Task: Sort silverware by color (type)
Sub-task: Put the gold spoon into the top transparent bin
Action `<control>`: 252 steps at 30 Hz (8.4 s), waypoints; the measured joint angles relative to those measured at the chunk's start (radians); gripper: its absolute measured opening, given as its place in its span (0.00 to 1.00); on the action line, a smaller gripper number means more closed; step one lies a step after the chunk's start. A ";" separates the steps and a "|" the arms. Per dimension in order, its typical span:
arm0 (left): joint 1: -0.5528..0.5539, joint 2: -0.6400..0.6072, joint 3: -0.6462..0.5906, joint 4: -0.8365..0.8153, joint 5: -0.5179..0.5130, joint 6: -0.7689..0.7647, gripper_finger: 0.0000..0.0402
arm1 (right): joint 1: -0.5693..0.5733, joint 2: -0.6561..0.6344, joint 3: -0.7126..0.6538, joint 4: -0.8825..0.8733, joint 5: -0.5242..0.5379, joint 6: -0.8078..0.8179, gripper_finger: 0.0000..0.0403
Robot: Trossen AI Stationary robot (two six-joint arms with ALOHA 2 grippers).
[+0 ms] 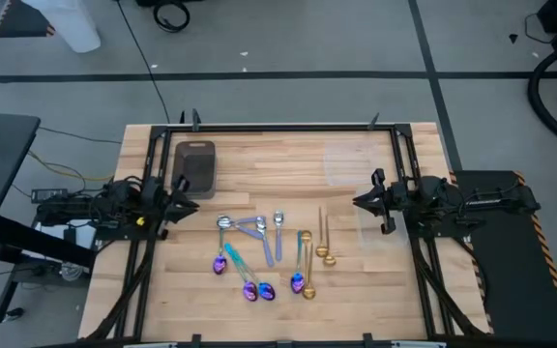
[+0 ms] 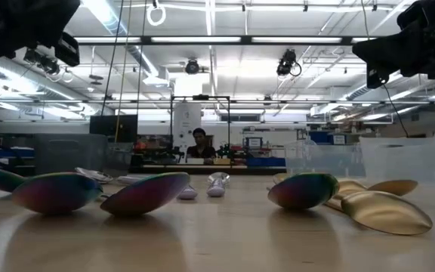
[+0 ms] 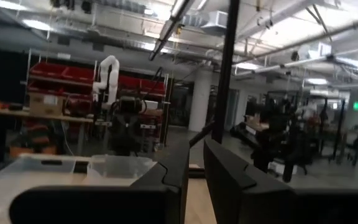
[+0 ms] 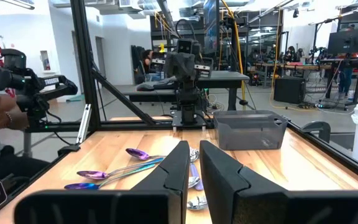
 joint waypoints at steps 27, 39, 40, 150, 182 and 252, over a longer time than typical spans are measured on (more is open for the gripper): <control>0.001 0.000 0.000 0.138 -0.241 -0.039 0.14 | 0.000 0.000 0.000 0.033 0.022 0.000 0.12; 0.001 0.000 0.004 0.145 -0.373 0.028 0.14 | 0.000 0.000 0.000 0.242 0.035 0.195 0.12; 0.001 0.002 0.011 0.120 -0.380 0.028 0.14 | 0.001 0.000 0.000 0.270 0.035 0.201 0.12; 0.000 0.419 0.385 -0.322 -0.542 0.036 0.45 | 0.188 1.773 1.234 -1.141 0.078 1.081 0.09; 0.000 0.419 0.385 -0.325 -0.543 0.038 0.45 | 0.131 1.340 1.233 -1.456 0.688 0.108 0.05; 0.001 0.418 0.385 -0.314 -0.544 0.066 0.45 | -0.560 1.334 0.887 -1.005 0.332 -0.855 0.15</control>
